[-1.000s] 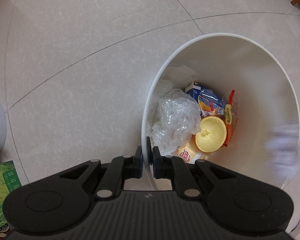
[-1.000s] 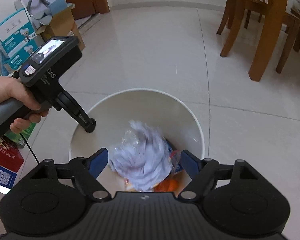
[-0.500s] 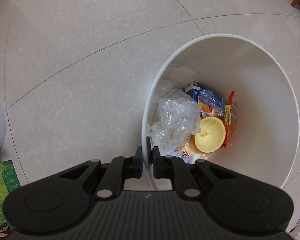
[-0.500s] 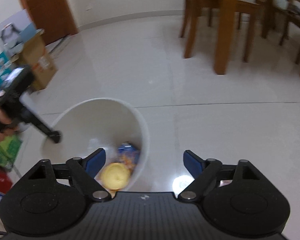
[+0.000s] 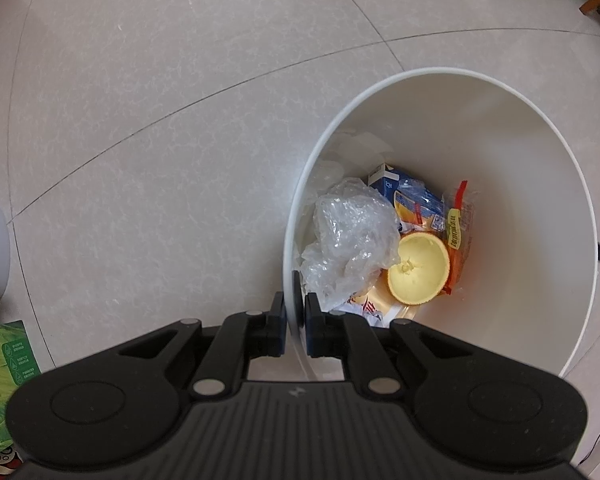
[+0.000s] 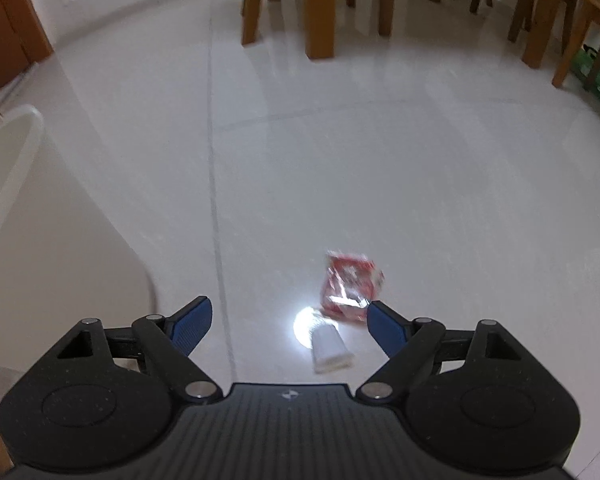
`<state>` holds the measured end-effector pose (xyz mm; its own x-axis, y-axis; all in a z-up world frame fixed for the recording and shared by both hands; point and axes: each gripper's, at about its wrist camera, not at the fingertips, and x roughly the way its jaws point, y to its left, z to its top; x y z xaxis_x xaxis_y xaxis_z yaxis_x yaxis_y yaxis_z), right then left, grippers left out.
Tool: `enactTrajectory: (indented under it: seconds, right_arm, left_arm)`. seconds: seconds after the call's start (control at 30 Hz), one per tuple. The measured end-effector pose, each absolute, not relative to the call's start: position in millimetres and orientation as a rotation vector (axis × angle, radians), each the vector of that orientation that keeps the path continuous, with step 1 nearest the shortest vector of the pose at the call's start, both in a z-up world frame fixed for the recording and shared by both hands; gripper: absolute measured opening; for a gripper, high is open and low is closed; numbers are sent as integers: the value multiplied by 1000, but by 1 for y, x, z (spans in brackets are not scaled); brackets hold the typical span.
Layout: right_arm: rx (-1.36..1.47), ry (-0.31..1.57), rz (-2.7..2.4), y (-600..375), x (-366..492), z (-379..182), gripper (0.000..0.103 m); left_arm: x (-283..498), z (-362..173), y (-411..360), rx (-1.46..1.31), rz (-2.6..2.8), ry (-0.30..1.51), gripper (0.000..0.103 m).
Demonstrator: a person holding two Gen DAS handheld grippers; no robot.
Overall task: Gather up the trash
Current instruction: 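Grasp the white paper cup with the right gripper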
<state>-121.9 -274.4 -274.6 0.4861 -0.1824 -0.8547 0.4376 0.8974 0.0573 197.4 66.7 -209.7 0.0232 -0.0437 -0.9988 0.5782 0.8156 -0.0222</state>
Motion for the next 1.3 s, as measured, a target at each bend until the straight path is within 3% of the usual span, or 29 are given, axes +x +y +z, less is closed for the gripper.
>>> enactTrajectory:
  seconds: [0.2, 0.47, 0.77, 1.07, 1.3]
  right_arm:
    - [310, 1072, -431, -287, -119, -337, 77]
    - [350, 1120, -462, -297, -107, -390, 74]
    - [335, 1168, -472, -302, -95, -419, 66]
    - [338, 1207, -467, -303, -97, -427, 50]
    - [325, 1212, -473, -303, -96, -414, 49]
  left_arm:
    - [196, -210, 67, 462, -509, 1476, 7]
    - [196, -211, 67, 466, -506, 1472, 7]
    - [195, -211, 66, 472, -503, 1470, 7]
    - [195, -210, 66, 469, -502, 1471, 7]
    - [195, -210, 67, 468, -502, 1474, 7]
